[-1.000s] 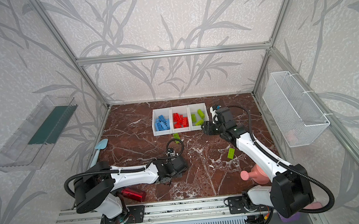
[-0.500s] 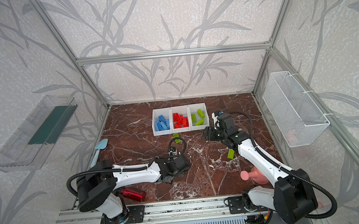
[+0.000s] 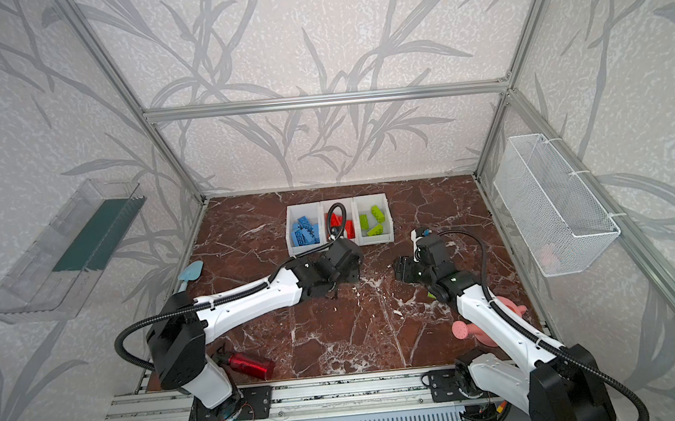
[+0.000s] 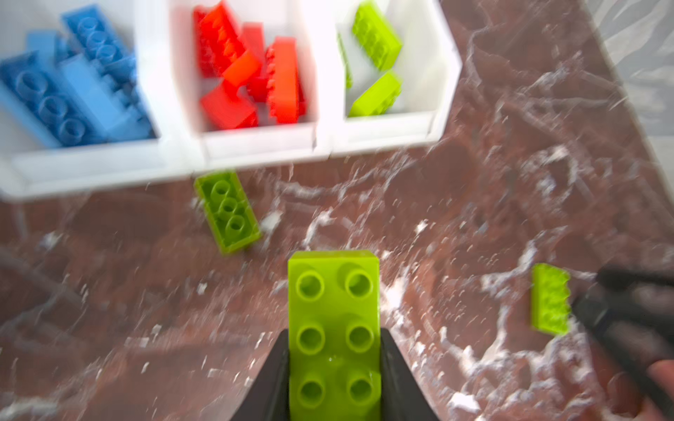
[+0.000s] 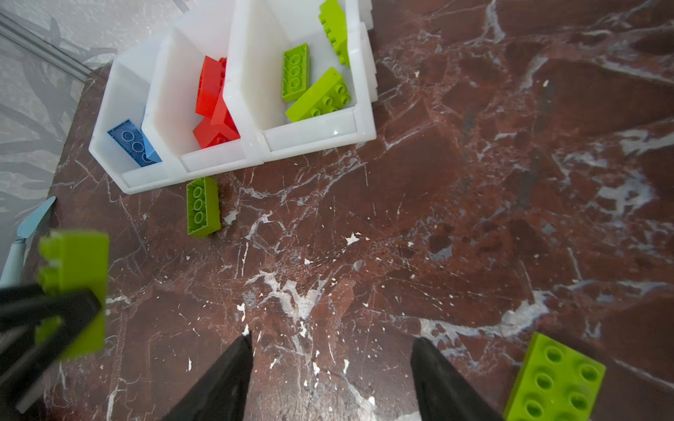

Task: Sort the legos into containers by color
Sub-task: 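Withdraw the right arm while the left gripper grasps a green brick, then carry the green brick into the far compartment and release it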

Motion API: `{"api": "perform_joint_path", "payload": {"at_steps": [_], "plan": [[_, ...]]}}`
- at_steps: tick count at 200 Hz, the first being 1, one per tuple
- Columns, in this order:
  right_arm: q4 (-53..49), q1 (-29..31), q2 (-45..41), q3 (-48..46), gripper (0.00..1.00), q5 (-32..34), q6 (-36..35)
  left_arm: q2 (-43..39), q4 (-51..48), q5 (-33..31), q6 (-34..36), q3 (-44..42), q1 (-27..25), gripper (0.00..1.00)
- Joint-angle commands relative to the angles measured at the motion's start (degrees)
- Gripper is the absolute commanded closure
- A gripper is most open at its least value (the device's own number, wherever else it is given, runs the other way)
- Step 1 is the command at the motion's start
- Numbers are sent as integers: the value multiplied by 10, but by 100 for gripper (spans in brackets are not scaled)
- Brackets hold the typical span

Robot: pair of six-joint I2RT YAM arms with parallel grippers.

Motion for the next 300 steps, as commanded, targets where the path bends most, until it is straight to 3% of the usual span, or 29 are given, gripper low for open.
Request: {"api": "perform_joint_path", "payload": {"at_steps": [1, 101, 135, 189, 200, 226, 265, 282, 300], "plan": [[21, -2, -26, -17, 30, 30, 12, 57, -25, 66, 62, 84, 30, 72], [24, -1, -97, -105, 30, 145, 78, 373, -193, 101, 158, 558, 92, 72], [17, -1, -94, -103, 30, 141, 81, 469, -248, 111, 160, 704, 105, 72], [20, 0, -97, -111, 30, 148, 81, 497, -201, 136, 166, 709, 113, 68], [8, 0, -93, -107, 29, 160, 95, 496, -201, 136, 166, 713, 114, 62], [-29, -1, -57, -85, 25, 195, 109, 488, -200, 147, 172, 719, 114, 35], [-67, -1, 6, -51, 22, 229, 152, 448, -231, 165, 158, 718, 113, 25], [-70, -1, 23, -46, 22, 228, 167, 407, -224, 171, 139, 676, 109, 25], [-70, 0, 37, -44, 23, 224, 177, 331, -164, 166, 136, 562, 95, 25]]}}
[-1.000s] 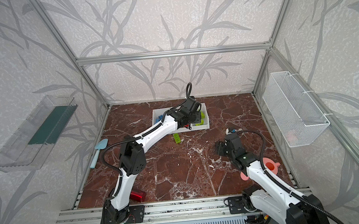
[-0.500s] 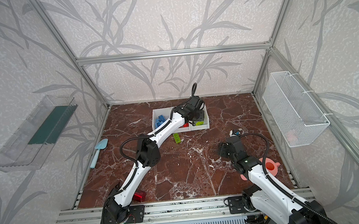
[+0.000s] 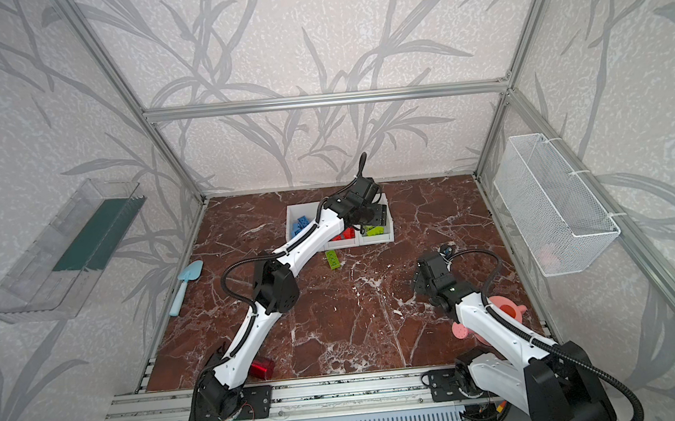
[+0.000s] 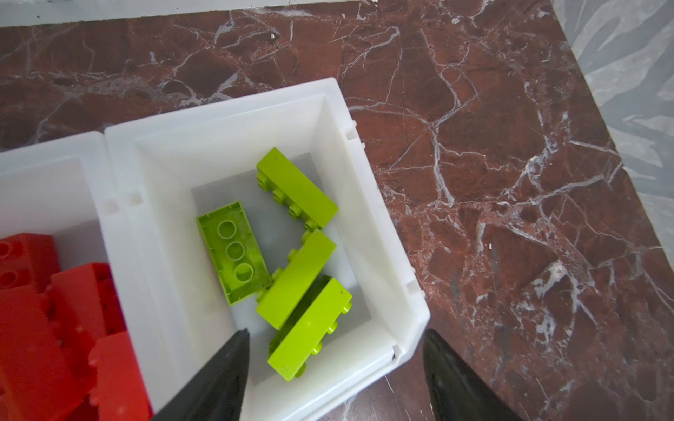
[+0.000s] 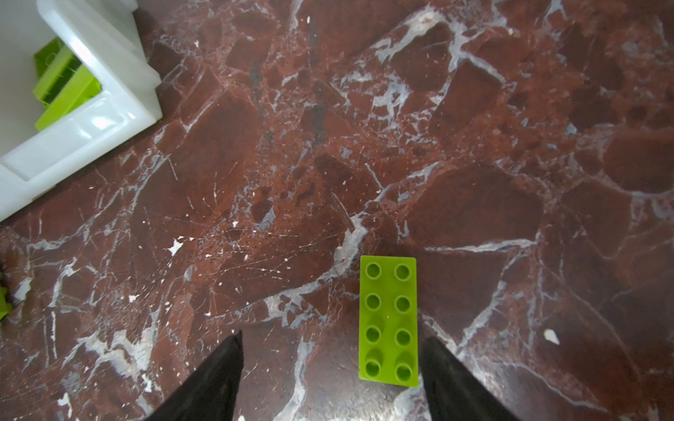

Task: Sort the legos into containers by color

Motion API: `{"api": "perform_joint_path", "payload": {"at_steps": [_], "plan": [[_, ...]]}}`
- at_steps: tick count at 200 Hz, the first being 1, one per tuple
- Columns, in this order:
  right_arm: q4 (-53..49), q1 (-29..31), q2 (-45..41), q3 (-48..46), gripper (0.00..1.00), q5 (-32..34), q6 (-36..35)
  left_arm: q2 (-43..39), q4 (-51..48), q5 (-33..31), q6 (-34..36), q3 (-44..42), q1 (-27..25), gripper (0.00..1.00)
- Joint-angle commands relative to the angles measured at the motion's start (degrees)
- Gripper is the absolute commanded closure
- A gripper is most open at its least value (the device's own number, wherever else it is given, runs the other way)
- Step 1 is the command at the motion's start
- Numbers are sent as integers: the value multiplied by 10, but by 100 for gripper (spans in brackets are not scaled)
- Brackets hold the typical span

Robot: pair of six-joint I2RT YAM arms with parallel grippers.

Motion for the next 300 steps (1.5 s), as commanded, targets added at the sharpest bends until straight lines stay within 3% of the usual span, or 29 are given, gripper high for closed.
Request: {"api": "perform_joint_path", "payload": {"at_steps": [1, 56, 97, 164, 184, 196, 227, 253, 275, 300], "plan": [[-24, -1, 16, 17, 23, 16, 31, -121, 46, 5, -13, -97, -16, 25], [-40, -10, 47, 20, 29, 29, 36, -347, 238, -6, -60, -453, -57, 25], [-20, -25, 91, 23, 32, -25, 35, -457, 307, -19, -95, -616, -77, 26], [-17, -27, 165, 52, 46, -63, 28, -584, 341, -51, -123, -766, -113, 26], [-14, -27, 163, 53, 64, -72, 22, -603, 333, -60, -130, -796, -114, 26], [-20, -27, 155, 58, 70, -71, 15, -616, 320, -59, -132, -810, -114, 26], [-50, -27, 115, 88, 71, -74, -17, -668, 310, -64, -139, -863, -115, 26], [-27, -27, 72, 110, 71, -119, -58, -703, 288, -113, -158, -910, -115, 26], [-14, -24, 80, 160, 73, -182, -100, -716, 249, -132, -180, -930, -115, 26], [-40, -6, 121, 250, 73, -199, -126, -739, 256, -109, -195, -968, -115, 26]]}}
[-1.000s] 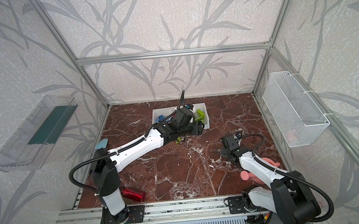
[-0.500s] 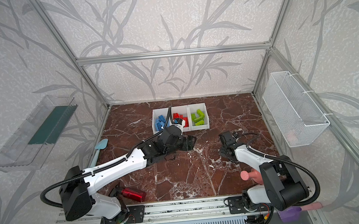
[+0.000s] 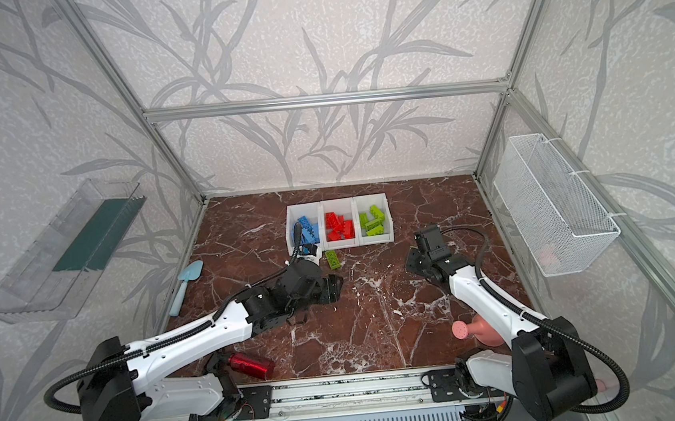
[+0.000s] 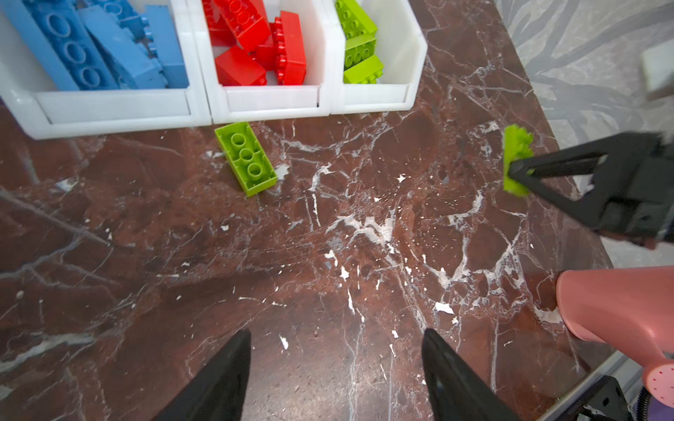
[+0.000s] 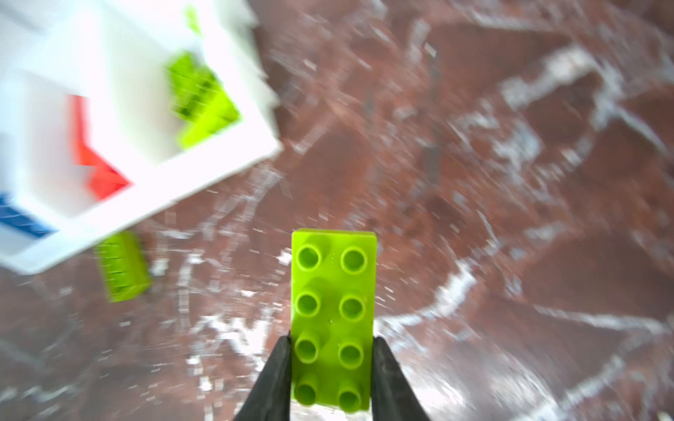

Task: Sort the legos into containers by color

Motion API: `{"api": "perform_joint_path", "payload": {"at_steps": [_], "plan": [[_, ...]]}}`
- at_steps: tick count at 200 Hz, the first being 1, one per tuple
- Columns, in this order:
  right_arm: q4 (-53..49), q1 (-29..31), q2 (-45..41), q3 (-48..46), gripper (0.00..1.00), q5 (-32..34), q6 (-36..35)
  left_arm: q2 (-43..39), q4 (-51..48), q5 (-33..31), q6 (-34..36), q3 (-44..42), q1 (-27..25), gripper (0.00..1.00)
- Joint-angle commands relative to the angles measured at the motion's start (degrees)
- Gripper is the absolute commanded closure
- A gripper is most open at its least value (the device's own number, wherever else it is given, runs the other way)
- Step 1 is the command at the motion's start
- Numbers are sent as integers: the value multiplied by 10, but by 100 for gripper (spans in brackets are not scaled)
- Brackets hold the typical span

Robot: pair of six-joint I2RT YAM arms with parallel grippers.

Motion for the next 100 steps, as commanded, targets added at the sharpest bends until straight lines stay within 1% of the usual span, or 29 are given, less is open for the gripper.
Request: {"api": "perform_joint_path", "payload": {"at_steps": [1, 27, 63, 78, 100], "plan": [[-7, 13, 29, 73, 73, -44, -50, -26, -23, -12, -29, -29, 0, 26], [-9, 16, 94, 164, 73, -79, -66, -35, -41, -31, -37, -56, 0, 26], [-21, 19, 216, 298, 75, -120, -92, -24, -49, -40, -52, -84, 0, 26], [-28, 21, 261, 349, 76, -127, -101, -20, -38, -38, -61, -100, 0, 26], [-47, 21, 340, 421, 76, -121, -109, -5, -22, -34, -70, -114, 0, 26]]}}
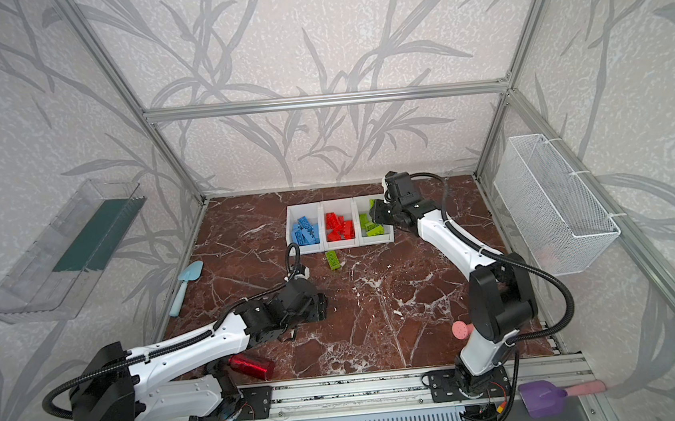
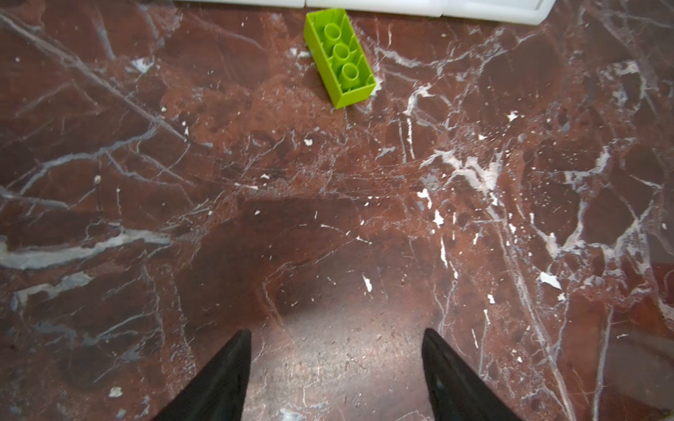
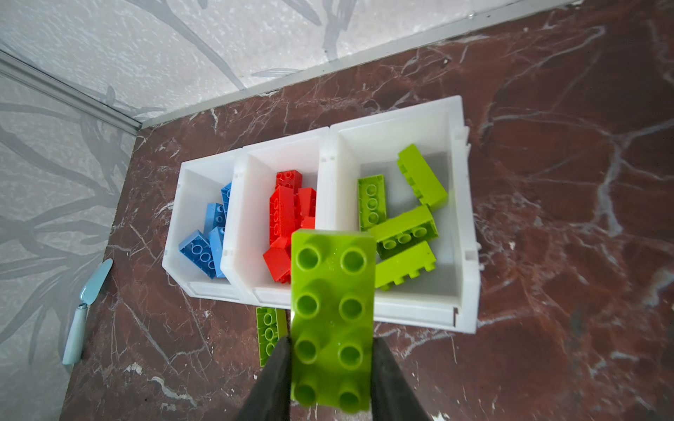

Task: Sort the legos into containers by color

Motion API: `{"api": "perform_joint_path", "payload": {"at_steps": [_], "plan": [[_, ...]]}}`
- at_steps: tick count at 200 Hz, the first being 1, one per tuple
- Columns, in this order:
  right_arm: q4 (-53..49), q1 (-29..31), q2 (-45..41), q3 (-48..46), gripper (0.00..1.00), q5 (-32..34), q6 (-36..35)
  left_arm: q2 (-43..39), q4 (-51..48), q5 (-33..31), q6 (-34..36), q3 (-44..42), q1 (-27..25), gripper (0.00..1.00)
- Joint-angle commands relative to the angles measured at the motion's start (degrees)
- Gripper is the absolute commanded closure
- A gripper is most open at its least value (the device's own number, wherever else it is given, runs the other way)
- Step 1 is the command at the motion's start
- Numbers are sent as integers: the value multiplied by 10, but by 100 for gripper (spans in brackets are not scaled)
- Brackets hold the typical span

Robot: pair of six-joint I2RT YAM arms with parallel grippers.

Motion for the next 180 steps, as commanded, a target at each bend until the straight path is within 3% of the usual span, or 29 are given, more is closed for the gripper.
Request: {"api": "perform_joint_path", "payload": {"at_steps": [1, 48, 102, 115, 147, 180], "plan": [[-38, 2, 58, 64, 76, -13, -25, 15, 10, -14, -24, -15, 0, 26], [-101, -4, 184, 205, 75, -8, -58, 46, 22, -6, -22, -9, 0, 26], [-99, -11, 222, 223, 71, -10, -56, 25, 22, -21, -25, -20, 0, 26], [-103, -11, 228, 229, 65, -14, -58, 21, 17, -30, -27, -19, 0, 27], [-103, -12, 227, 233, 39, -19, -62, 26, -5, -34, -19, 1, 1, 27], [-103, -12, 201, 230, 28, -12, -65, 27, 1, -34, -14, 9, 5, 26]]}}
